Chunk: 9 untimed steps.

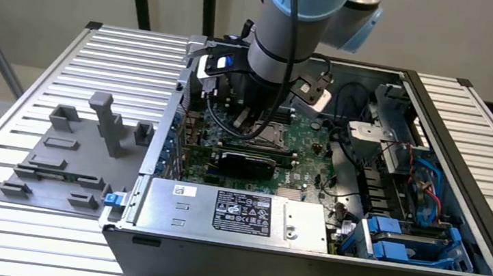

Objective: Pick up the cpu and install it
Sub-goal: 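Install the second cpu locking lever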

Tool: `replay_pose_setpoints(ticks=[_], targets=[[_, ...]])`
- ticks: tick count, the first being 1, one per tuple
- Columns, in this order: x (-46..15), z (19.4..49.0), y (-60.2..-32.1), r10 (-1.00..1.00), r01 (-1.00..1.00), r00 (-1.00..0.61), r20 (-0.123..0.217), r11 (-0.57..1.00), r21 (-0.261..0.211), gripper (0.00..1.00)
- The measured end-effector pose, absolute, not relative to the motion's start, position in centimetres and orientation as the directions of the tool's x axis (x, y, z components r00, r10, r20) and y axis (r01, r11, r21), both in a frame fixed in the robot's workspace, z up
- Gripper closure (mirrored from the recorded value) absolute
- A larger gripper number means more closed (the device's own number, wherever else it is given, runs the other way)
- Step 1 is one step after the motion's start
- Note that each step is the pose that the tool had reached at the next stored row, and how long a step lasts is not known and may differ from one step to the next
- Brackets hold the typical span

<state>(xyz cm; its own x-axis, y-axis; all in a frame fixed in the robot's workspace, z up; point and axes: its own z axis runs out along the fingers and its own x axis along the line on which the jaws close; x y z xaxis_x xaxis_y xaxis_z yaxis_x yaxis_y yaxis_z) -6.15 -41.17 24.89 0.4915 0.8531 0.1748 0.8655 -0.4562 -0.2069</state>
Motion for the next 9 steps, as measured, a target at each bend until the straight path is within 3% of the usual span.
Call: replay_pose_setpoints(ticks=[9], targets=[[-6.15,24.25,-40.9,0.853,0.868,0.489,0.182,-0.456,-0.195,0.89]])
